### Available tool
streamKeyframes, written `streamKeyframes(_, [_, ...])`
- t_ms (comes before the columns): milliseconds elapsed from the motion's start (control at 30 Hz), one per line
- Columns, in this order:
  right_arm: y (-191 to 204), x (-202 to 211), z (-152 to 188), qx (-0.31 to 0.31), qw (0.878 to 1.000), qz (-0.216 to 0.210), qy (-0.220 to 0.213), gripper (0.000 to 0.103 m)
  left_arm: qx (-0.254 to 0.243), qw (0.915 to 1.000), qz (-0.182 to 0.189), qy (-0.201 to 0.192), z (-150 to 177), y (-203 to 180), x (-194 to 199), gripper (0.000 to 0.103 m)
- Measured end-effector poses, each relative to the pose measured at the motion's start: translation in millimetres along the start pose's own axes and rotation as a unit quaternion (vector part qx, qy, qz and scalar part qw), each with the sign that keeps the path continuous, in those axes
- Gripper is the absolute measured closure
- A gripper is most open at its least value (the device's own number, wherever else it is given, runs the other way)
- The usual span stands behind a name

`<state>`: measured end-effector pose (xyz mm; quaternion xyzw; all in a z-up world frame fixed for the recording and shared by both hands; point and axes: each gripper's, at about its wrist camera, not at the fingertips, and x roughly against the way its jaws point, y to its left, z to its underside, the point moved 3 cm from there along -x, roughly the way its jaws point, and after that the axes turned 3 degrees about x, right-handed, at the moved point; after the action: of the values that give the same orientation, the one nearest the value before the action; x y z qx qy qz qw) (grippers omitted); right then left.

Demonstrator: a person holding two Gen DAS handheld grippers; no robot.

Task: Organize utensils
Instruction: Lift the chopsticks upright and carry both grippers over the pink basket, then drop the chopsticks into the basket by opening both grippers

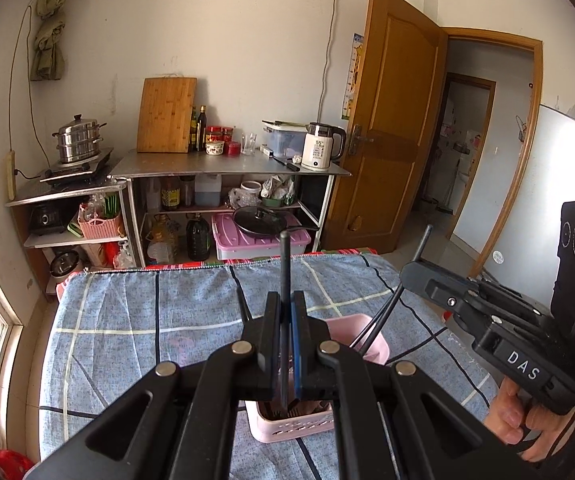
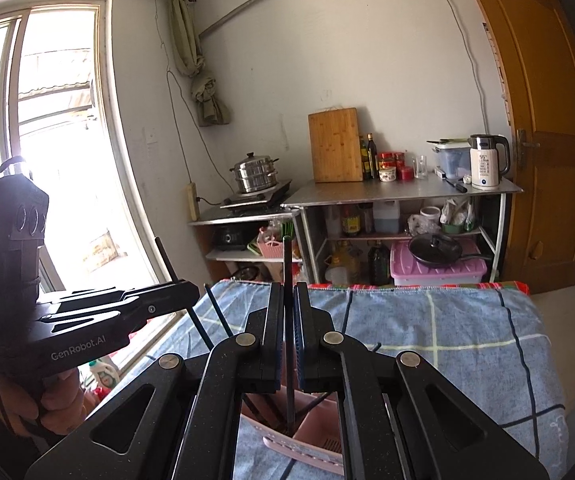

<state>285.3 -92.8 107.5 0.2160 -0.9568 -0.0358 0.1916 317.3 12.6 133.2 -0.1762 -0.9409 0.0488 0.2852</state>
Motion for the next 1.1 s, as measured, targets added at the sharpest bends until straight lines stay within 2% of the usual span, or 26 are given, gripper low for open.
streamKeyframes(300, [-11.7, -5.4, 19.2, -0.006, 0.999, 0.003, 0.038, 0.098, 0.010, 0.9997, -0.006, 0.022, 19.8, 1.1, -11.6, 0.097])
streamKeyframes(333, [-11.2, -5.1, 19.5, -0.004, 0.999, 0.005, 0.039, 0.093, 0.011, 0.9997, -0.010, 0.022, 19.5, 2.7, -12.0, 0.094])
streamKeyframes(433, [-11.7, 0.5, 21.1, -0.001, 0.999, 0.006, 0.038, 0.088, 0.013, 0.9997, -0.013, 0.016, 20.3, 2.6, -6.7, 0.078])
streamKeyframes(833, [-8.7, 60.6, 31.0, 0.012, 1.000, 0.016, 0.009, 0.086, 0.010, 0.9989, -0.015, -0.044, 33.1, -6.8, 55.0, 0.065])
streamKeyframes(1100, [-12.3, 110.7, 67.0, 0.009, 0.999, 0.033, 0.009, 0.086, 0.007, 0.9985, -0.002, -0.055, 79.8, -20.3, 91.3, 0.064])
